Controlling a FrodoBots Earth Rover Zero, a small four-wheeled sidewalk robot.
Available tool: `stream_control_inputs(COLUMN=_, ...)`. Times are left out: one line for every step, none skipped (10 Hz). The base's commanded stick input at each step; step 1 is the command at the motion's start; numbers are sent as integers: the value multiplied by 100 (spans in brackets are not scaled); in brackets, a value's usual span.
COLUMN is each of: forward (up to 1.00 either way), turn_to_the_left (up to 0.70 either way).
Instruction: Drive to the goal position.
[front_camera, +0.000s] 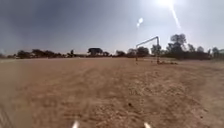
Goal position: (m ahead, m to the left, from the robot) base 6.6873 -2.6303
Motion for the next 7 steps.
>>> stream_control_inputs(forward=70, turn_to_the_left=0)
stream_control_inputs(forward=70, turn_to_the_left=0)
stream_control_inputs(forward=70, turn_to_the_left=0)
stream_control_inputs(forward=70, turn_to_the_left=0)
stream_control_inputs(forward=70, turn_to_the_left=0)
stream_control_inputs(forward=70, turn_to_the_left=0)
stream_control_inputs(forward=70, turn_to_the_left=0)
